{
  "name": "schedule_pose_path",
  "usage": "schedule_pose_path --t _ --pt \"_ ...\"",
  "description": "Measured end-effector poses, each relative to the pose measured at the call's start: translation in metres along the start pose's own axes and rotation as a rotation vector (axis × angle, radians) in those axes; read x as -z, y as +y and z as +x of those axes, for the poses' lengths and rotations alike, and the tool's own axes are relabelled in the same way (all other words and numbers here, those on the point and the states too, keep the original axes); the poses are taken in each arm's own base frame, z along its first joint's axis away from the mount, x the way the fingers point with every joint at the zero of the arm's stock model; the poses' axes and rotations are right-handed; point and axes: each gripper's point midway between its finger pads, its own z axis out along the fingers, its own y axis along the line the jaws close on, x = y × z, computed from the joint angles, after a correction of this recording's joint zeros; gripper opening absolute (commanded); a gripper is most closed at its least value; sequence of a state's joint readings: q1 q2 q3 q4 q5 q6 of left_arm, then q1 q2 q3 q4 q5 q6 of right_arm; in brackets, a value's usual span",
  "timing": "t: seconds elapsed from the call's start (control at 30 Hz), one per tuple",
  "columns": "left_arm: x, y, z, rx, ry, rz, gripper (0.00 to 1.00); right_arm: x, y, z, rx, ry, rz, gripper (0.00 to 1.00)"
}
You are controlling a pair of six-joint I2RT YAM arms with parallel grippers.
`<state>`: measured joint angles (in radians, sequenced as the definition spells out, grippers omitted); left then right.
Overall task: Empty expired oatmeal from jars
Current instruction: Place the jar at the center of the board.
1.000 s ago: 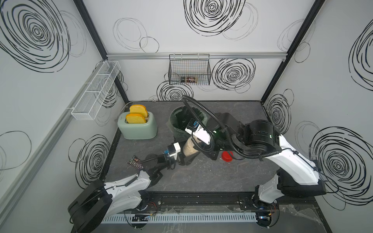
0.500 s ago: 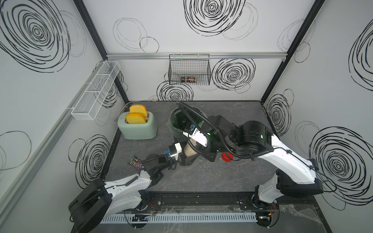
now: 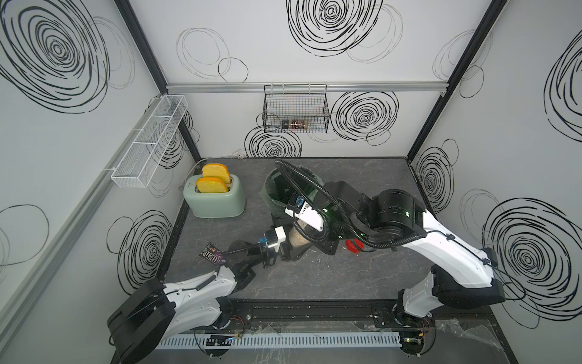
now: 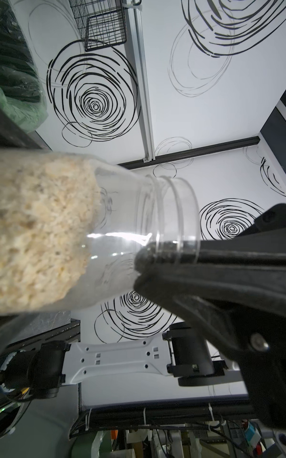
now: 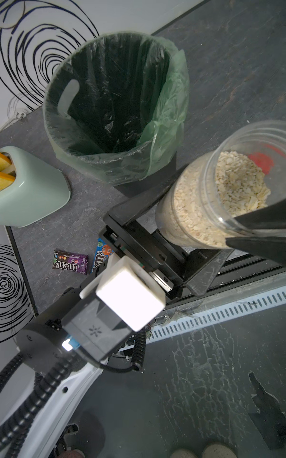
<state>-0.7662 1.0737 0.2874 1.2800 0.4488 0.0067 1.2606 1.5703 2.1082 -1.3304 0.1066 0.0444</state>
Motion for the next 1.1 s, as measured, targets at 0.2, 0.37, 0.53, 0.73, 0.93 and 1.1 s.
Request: schedule_pose_path --t 0.2,0.37,0.53,0.73,0.93,1.1 --pt "0.0 0.001 0.002 -0.01 0.005 -0.009 0.96 -0.006 -0.008 0.013 -0.028 0.032 0.02 0.0" --pt "0.002 0.004 -0.004 -0.013 -0.008 -0.028 0.96 -0.022 -0.044 0.048 -0.087 0.141 0.107 0.0" --pt "0.013 0.002 -0.004 -0.011 0.007 -0.047 0.96 -0.029 -0.081 0.096 -0.161 0.206 0.179 0.0" --pt "0.029 0.002 -0.007 -0.013 0.044 -0.095 0.96 -0.052 -0.094 0.153 -0.185 0.267 0.198 0.0" --pt "0.037 -0.001 -0.009 -0.008 0.063 -0.128 0.96 -0.087 -0.097 0.2 -0.178 0.368 0.161 0.0" --pt "0.04 -0.005 0.007 0.016 0.126 -0.144 0.96 -0.1 -0.094 0.208 -0.15 0.358 0.13 0.0"
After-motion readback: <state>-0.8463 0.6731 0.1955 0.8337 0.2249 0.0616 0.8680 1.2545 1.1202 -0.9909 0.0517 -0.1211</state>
